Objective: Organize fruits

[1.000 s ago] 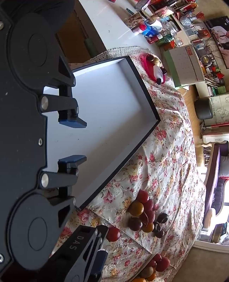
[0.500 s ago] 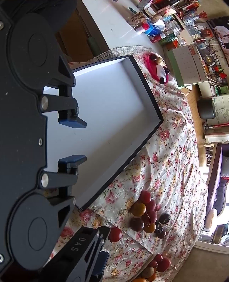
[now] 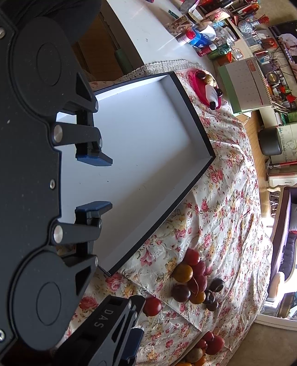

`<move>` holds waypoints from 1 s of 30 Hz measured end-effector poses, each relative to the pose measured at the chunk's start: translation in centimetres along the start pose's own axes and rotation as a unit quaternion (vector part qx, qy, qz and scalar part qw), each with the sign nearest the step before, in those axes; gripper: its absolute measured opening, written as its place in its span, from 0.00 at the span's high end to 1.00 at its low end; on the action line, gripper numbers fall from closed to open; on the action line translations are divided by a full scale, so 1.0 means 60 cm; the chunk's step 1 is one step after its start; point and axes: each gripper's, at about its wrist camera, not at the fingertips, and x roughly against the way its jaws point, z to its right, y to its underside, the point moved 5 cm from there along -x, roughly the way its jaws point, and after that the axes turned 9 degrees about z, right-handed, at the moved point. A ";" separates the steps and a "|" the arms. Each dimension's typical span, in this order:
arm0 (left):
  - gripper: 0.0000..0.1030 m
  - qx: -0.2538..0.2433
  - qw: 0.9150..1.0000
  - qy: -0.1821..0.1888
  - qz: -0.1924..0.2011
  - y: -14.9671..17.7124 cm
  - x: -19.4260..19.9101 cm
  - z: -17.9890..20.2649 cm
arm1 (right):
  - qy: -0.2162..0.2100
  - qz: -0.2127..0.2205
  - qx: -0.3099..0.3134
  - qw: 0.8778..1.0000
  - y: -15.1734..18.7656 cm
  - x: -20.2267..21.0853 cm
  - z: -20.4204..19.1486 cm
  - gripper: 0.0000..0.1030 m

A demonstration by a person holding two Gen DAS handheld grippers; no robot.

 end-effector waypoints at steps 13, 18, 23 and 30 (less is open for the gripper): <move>0.58 0.001 1.000 -0.002 -0.007 0.000 -0.004 0.001 | 0.002 -0.002 0.000 1.000 0.002 -0.003 0.000 0.51; 0.58 0.002 1.000 0.001 -0.012 0.003 -0.006 0.004 | 0.002 -0.005 0.001 1.000 0.002 -0.004 0.000 0.51; 0.58 0.001 1.000 0.003 -0.020 0.003 -0.009 0.004 | 0.002 -0.007 0.002 1.000 0.003 -0.005 0.000 0.51; 0.58 0.003 0.999 0.009 -0.035 0.003 -0.012 0.002 | 0.002 -0.025 0.000 1.000 0.004 -0.008 0.001 0.51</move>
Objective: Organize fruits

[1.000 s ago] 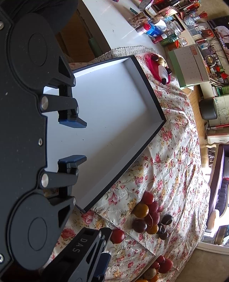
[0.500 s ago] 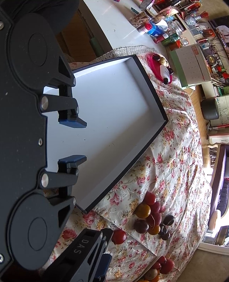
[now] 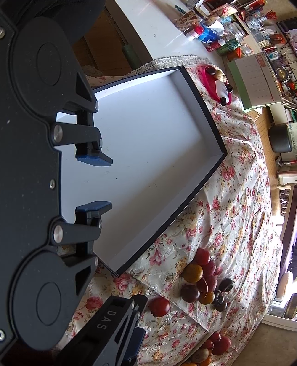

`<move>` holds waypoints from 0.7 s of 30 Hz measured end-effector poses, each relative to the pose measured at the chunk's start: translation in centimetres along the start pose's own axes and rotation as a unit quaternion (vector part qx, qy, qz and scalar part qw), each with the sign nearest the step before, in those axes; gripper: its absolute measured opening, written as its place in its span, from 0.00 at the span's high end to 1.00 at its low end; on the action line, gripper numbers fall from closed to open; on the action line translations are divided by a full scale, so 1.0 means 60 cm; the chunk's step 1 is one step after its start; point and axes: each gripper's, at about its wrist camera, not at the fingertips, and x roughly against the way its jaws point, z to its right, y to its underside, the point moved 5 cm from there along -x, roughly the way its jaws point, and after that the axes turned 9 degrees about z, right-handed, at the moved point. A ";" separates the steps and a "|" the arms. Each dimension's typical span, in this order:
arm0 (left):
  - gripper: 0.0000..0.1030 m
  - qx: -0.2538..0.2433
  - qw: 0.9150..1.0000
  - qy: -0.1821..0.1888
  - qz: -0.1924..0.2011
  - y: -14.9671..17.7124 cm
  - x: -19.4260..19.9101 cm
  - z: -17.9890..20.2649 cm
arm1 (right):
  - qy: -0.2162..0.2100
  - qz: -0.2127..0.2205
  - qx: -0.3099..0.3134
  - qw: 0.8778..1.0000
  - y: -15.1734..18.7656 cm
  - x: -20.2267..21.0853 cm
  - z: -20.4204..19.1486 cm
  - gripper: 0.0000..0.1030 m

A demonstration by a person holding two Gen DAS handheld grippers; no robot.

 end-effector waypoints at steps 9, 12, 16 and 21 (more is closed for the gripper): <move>0.58 0.000 1.000 0.013 -0.022 -0.009 -0.010 -0.005 | 0.010 -0.021 0.027 0.999 0.003 -0.005 -0.011 0.53; 0.58 -0.005 0.999 0.022 -0.028 -0.016 -0.013 -0.006 | 0.005 -0.046 0.020 0.999 0.001 -0.012 -0.009 0.53; 0.58 -0.020 0.998 0.036 -0.041 -0.031 -0.021 -0.001 | -0.010 -0.109 -0.017 0.994 -0.001 -0.033 0.001 0.54; 0.58 -0.037 0.997 0.049 -0.035 -0.065 -0.029 0.008 | -0.017 -0.165 -0.064 0.984 -0.024 -0.058 0.019 0.58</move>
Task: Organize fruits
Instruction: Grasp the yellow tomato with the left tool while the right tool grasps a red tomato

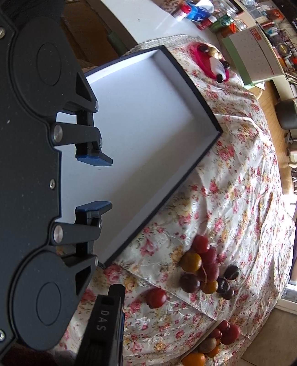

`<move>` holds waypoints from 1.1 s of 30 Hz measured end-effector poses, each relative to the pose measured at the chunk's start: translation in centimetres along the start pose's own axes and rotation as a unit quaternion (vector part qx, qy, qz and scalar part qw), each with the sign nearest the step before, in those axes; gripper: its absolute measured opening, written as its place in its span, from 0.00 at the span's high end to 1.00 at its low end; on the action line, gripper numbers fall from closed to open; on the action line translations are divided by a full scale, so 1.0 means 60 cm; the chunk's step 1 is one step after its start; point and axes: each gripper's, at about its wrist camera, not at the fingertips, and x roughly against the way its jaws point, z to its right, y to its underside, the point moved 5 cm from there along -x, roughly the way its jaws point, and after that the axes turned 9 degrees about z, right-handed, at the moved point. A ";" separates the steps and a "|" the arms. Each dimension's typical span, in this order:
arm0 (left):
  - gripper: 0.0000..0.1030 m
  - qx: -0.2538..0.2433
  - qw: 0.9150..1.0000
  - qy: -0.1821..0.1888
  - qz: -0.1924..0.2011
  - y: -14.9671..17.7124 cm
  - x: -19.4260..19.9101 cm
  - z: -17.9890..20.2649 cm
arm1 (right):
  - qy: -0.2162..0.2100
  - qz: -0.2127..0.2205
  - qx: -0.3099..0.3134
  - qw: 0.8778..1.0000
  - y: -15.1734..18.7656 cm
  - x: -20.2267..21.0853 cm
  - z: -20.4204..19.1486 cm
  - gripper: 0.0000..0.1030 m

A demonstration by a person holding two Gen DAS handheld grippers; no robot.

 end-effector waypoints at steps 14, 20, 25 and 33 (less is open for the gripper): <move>0.58 -0.056 0.997 0.040 0.023 -0.156 -0.055 0.043 | 0.030 0.002 -0.090 0.995 -0.166 -0.016 0.087 0.58; 0.58 -0.073 0.996 0.057 0.018 -0.179 -0.093 0.052 | -0.009 -0.076 -0.157 0.985 -0.146 -0.086 0.112 0.58; 0.58 -0.067 0.996 0.063 -0.010 -0.158 -0.127 0.037 | 0.015 -0.096 -0.158 0.983 -0.126 -0.113 0.106 0.58; 0.58 -0.053 0.995 0.075 -0.026 -0.141 -0.141 0.022 | 0.051 -0.116 -0.144 0.981 -0.107 -0.153 0.092 0.59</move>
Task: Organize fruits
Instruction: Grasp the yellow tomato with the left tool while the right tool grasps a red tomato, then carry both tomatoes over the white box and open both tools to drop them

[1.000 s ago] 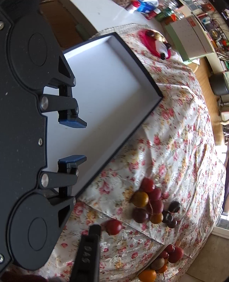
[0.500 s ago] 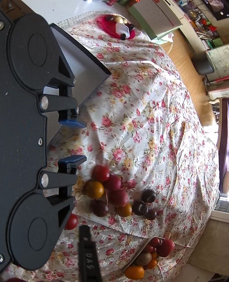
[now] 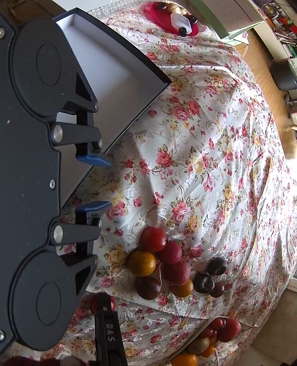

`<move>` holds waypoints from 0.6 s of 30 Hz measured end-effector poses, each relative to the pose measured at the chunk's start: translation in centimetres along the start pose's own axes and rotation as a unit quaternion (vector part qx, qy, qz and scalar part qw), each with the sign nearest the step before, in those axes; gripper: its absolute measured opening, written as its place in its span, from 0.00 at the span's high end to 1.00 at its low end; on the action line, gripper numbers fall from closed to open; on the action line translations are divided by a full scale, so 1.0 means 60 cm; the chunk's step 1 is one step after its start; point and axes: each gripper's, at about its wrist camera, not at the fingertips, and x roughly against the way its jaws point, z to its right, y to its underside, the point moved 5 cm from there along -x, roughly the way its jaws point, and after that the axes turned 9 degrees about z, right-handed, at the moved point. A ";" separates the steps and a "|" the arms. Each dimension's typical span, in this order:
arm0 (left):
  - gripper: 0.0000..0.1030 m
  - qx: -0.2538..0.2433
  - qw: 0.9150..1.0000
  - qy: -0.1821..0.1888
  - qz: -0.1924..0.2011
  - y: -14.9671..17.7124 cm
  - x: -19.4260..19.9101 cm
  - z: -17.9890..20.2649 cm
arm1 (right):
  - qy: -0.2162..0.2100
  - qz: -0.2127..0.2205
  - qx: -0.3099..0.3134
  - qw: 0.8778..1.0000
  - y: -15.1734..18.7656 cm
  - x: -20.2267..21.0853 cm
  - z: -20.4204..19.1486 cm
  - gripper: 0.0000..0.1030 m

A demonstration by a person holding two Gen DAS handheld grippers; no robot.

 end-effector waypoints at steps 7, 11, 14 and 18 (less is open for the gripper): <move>0.58 0.000 1.000 0.025 0.005 -0.012 0.006 0.021 | -0.005 0.018 -0.002 1.000 -0.008 0.002 0.003 0.66; 0.58 -0.005 1.000 0.030 0.005 -0.032 0.000 0.048 | -0.032 0.025 -0.041 0.998 -0.019 0.018 0.032 0.66; 0.58 -0.009 0.999 0.036 0.005 -0.052 -0.012 0.072 | -0.034 0.039 -0.060 0.997 -0.025 0.029 0.049 0.66; 0.58 -0.008 0.999 0.036 0.003 -0.073 -0.036 0.100 | -0.029 0.050 -0.075 0.995 -0.029 0.037 0.060 0.66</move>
